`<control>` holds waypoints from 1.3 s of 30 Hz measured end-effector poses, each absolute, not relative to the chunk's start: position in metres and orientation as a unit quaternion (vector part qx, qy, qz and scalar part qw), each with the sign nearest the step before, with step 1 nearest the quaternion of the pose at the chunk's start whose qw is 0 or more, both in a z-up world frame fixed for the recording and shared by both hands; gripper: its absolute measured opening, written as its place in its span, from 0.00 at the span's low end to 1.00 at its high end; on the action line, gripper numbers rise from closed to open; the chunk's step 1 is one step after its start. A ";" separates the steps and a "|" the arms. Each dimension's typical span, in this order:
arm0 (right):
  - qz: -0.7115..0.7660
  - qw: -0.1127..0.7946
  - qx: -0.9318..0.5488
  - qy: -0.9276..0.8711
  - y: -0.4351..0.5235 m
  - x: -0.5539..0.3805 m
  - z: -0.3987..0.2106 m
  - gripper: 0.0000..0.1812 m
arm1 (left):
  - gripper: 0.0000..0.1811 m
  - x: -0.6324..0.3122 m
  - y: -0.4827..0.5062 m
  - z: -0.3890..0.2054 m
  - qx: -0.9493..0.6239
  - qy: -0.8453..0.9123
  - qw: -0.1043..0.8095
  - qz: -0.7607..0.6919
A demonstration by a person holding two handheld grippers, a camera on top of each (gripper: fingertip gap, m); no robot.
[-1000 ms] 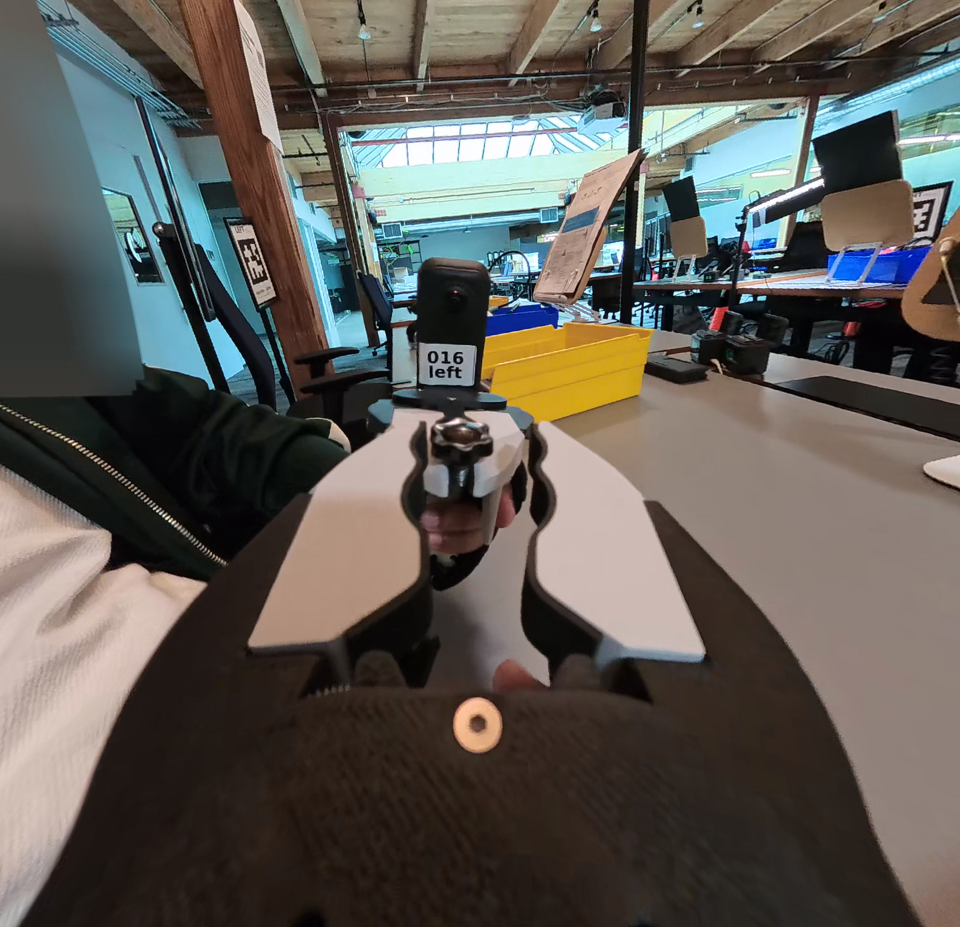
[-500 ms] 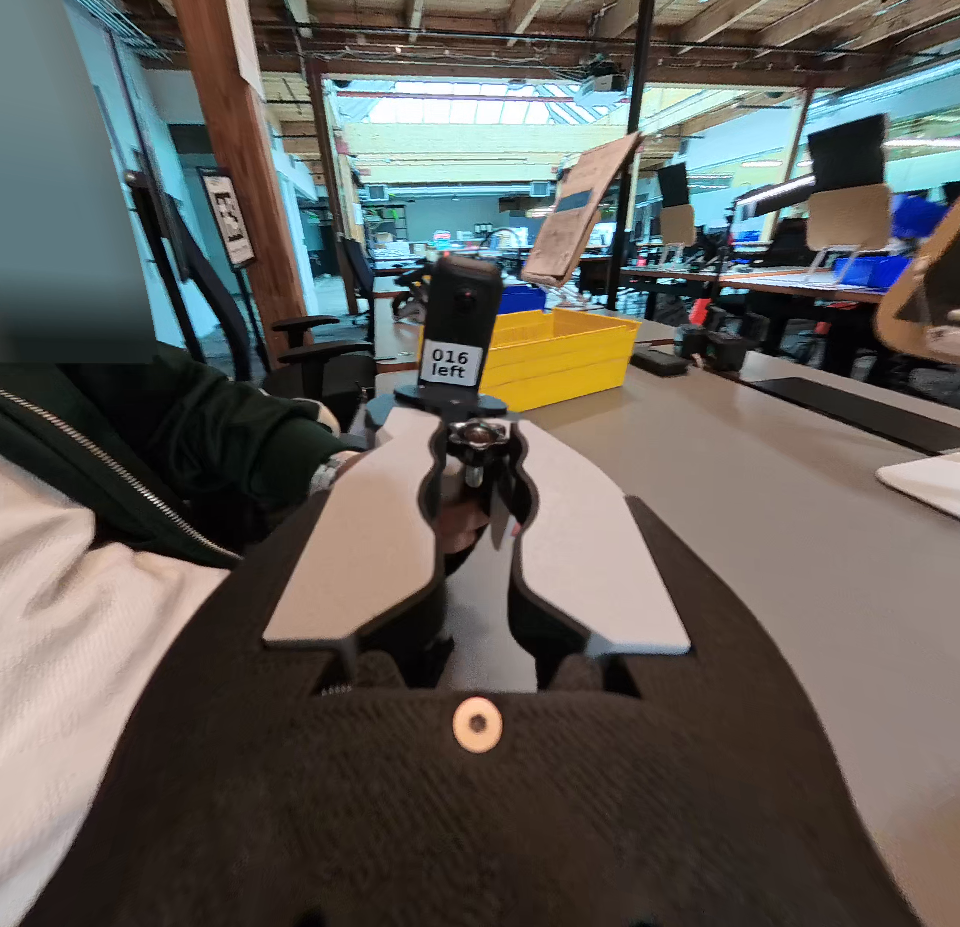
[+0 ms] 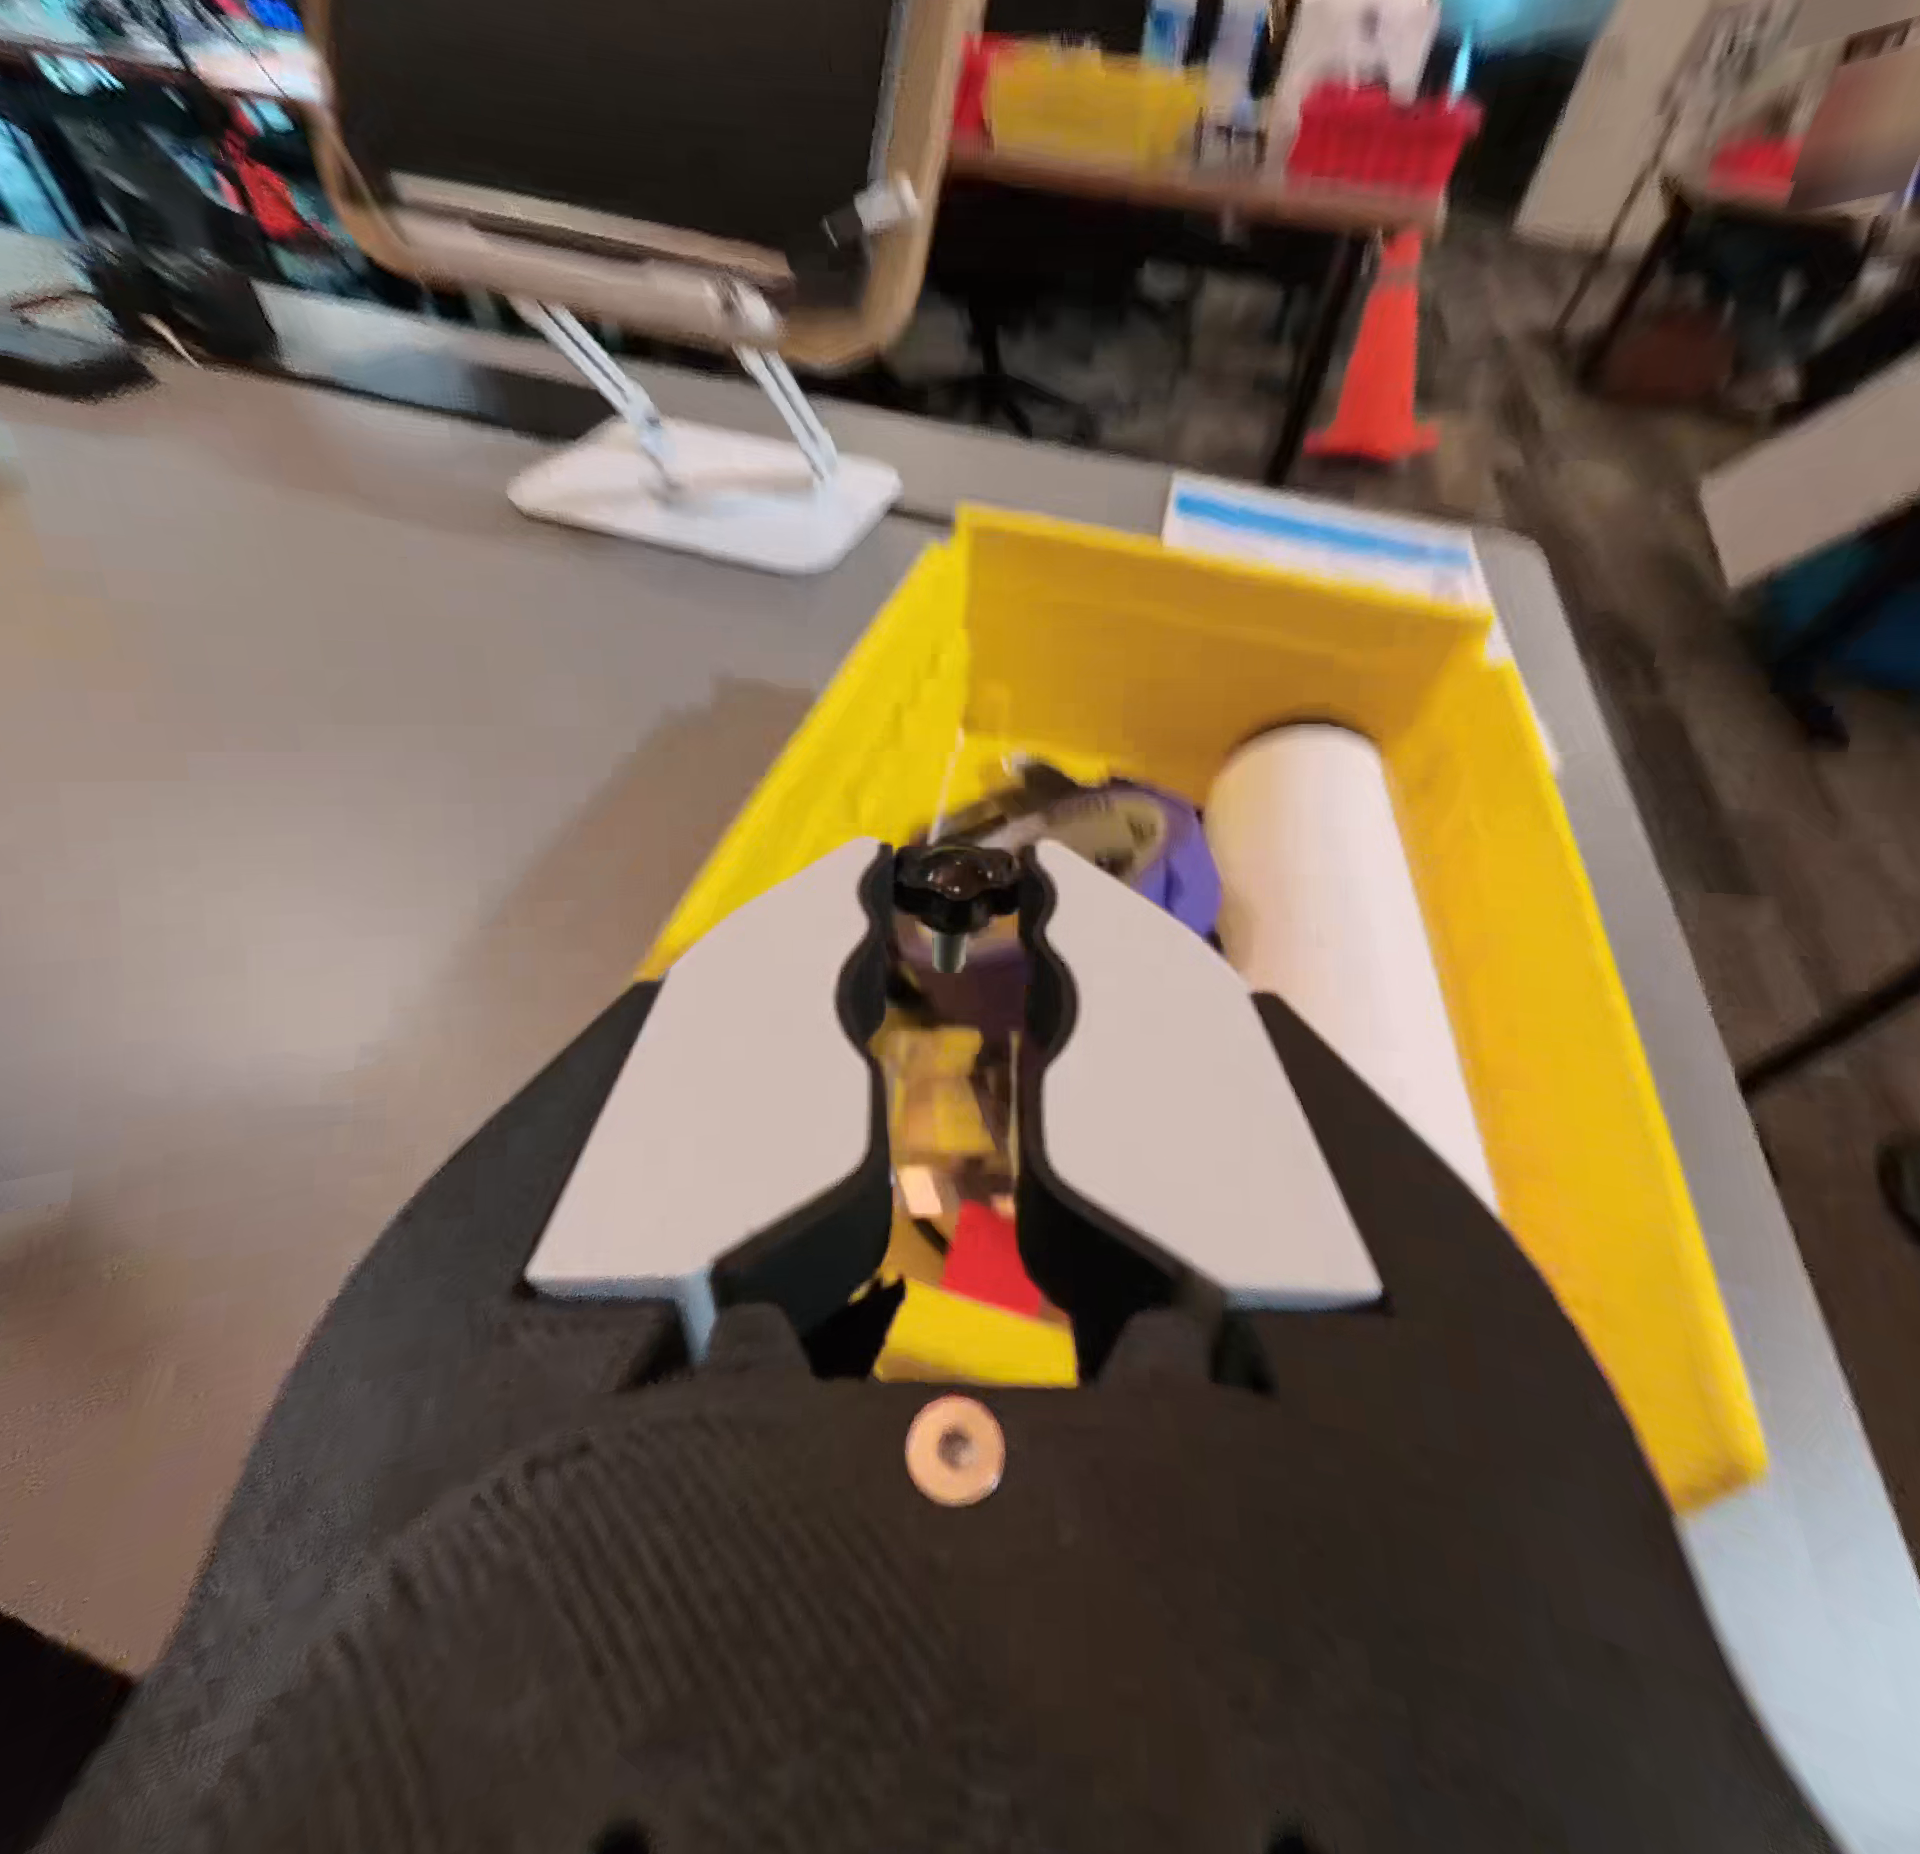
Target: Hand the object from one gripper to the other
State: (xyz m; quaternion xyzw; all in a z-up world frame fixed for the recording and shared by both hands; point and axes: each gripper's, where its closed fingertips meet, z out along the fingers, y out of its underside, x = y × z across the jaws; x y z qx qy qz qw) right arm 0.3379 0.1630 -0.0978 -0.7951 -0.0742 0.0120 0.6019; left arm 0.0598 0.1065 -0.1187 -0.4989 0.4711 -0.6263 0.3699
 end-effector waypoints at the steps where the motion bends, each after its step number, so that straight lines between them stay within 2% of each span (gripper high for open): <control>1: 0.013 0.580 -0.812 -0.064 0.163 0.344 -0.109 0.12 | 0.25 0.059 0.108 -0.119 -0.501 0.468 0.369 -0.628; 8: -0.007 0.520 -0.854 -0.036 0.162 0.359 -0.139 0.13 | 0.25 0.058 0.111 -0.120 -0.506 0.462 0.366 -0.630; 10: -0.013 0.523 -0.852 -0.031 0.163 0.362 -0.139 0.14 | 0.25 0.059 0.110 -0.121 -0.506 0.462 0.363 -0.631; 12: -0.031 0.536 -0.843 -0.027 0.164 0.366 -0.133 0.22 | 0.25 0.059 0.111 -0.121 -0.507 0.461 0.362 -0.632; 17: -0.048 0.572 -0.818 -0.041 0.164 0.356 -0.108 0.20 | 0.24 0.059 0.112 -0.121 -0.510 0.458 0.361 -0.632; 21: 0.026 0.657 -0.746 -0.109 0.162 0.290 -0.060 0.18 | 0.24 0.060 0.112 -0.123 -0.513 0.457 0.358 -0.632; 24: 0.097 0.678 -0.707 -0.179 0.157 0.215 -0.047 0.18 | 0.25 0.061 0.114 -0.124 -0.517 0.454 0.356 -0.632; 28: 0.145 0.635 -0.724 -0.227 0.160 0.146 -0.090 0.18 | 0.25 0.058 0.119 -0.119 -0.522 0.444 0.367 -0.629; 32: 0.123 0.563 -0.757 -0.308 0.168 0.118 -0.155 0.18 | 0.23 0.044 0.152 -0.115 -0.559 0.410 0.412 -0.592; 39: 0.060 0.552 -0.736 -0.388 0.161 0.099 -0.161 0.17 | 0.17 -0.071 0.266 -0.053 -0.623 0.233 0.530 -0.526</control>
